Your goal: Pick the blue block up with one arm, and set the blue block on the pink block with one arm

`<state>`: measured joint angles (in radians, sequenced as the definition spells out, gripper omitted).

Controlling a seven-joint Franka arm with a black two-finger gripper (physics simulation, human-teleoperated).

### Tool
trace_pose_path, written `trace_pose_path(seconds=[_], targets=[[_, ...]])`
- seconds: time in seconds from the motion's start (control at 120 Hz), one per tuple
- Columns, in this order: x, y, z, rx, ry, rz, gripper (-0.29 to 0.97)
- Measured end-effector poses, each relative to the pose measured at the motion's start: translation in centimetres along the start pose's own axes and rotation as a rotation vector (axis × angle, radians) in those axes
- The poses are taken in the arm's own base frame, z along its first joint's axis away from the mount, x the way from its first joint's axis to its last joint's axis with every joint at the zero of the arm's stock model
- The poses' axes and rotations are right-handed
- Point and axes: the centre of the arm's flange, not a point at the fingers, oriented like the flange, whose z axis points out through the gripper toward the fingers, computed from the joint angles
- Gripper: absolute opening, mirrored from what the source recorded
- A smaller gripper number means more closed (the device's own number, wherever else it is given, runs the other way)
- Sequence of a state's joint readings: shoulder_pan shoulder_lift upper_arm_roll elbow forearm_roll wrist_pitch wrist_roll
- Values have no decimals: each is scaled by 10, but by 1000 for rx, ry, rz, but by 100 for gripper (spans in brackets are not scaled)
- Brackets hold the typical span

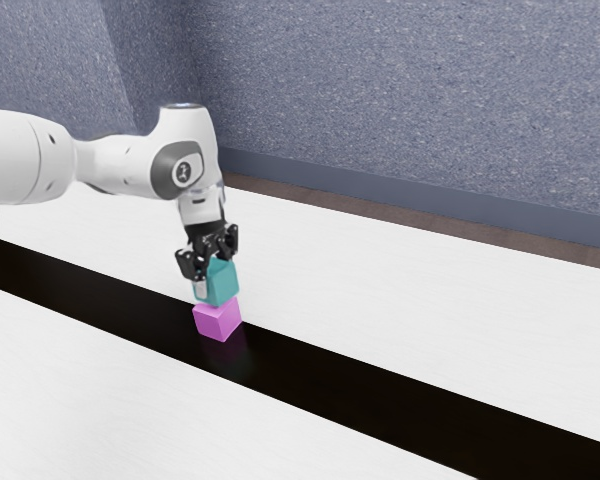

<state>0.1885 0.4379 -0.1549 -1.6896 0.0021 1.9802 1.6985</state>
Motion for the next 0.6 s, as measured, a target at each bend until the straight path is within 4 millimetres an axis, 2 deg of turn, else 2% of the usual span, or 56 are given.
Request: trace_pose_path(seconds=[0.075,0.283,0.467,0.542,0.6], targets=[[0,0,0,2,15,-15,34],[-11,3,4,-10,29,-55,53],[-13,4,4,-12,30,-68,62],[-9,6,-3,-5,27,-65,64],[-2,11,-24,19,19,-58,65]])
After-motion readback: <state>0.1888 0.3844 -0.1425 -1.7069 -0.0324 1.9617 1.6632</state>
